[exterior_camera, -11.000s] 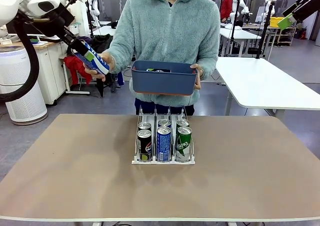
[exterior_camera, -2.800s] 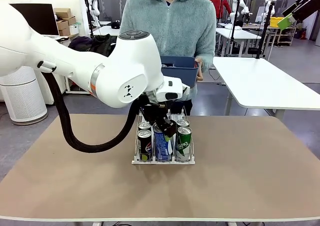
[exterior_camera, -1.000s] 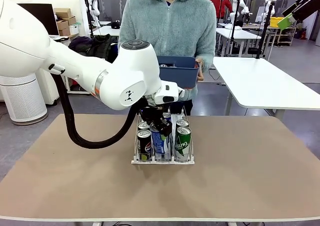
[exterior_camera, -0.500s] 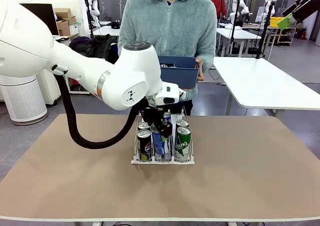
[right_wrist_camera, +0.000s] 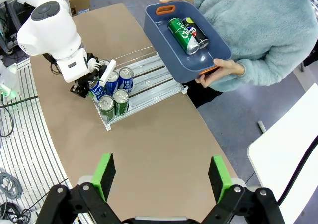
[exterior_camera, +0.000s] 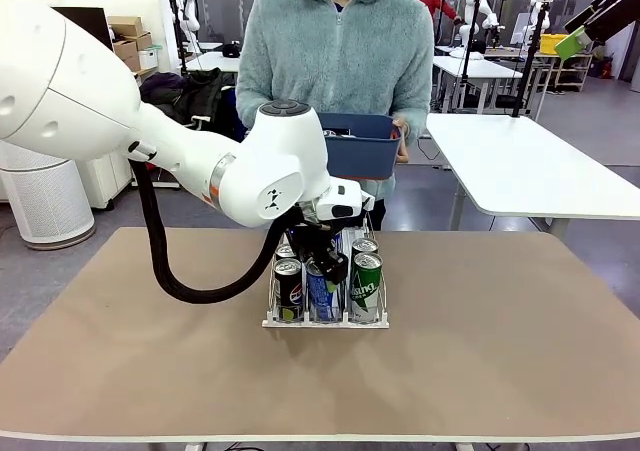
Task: Fill the beverage cans into the dispenser.
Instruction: Place the picked Ionic drink in the line of the Automatic Can Dispenser with the same cans, then pick up the Pepsi coke handed by the human.
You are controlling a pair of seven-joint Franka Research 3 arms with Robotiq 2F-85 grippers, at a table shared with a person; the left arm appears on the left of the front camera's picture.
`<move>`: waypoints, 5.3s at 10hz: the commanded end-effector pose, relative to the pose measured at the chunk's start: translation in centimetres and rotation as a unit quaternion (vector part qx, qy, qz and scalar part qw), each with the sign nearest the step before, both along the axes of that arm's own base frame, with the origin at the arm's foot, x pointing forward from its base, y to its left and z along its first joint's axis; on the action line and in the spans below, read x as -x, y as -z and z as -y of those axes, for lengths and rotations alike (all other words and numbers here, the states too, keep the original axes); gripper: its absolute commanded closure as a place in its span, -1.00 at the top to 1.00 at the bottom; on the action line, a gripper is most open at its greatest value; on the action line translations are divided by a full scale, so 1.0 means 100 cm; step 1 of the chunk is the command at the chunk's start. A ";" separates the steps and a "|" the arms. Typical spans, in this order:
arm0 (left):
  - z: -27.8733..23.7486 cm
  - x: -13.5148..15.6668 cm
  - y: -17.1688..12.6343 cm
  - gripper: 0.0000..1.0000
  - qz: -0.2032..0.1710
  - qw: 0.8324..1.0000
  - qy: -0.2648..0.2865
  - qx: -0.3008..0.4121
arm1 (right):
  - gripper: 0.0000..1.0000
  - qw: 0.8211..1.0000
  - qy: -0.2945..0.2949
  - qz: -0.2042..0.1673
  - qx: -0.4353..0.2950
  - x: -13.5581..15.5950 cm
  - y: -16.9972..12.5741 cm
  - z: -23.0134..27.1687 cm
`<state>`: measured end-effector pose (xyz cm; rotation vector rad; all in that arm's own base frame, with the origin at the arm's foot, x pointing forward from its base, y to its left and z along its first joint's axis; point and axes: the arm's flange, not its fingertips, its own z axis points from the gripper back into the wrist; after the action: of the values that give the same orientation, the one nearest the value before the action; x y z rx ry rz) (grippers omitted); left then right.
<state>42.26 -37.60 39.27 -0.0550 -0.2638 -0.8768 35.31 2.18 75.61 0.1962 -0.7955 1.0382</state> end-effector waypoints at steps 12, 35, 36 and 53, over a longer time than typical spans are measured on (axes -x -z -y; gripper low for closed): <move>0.000 0.015 -0.040 1.00 0.025 1.000 -0.002 0.007 | 1.00 1.000 0.001 0.003 0.000 -0.001 0.001 0.000; -0.220 0.097 -0.340 1.00 0.093 0.990 0.087 0.062 | 1.00 1.000 0.001 0.003 0.000 -0.001 0.001 0.000; -0.220 0.097 -0.340 1.00 0.093 0.990 0.087 0.062 | 1.00 1.000 0.001 0.003 0.000 -0.001 0.001 0.000; -0.217 0.110 -0.396 1.00 0.188 0.977 0.083 0.047 | 1.00 1.000 0.001 0.003 0.000 -0.001 0.001 0.000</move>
<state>31.32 -15.78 79.11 0.0031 -0.6705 -1.0357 35.32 2.17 75.62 0.1959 -0.7956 1.0379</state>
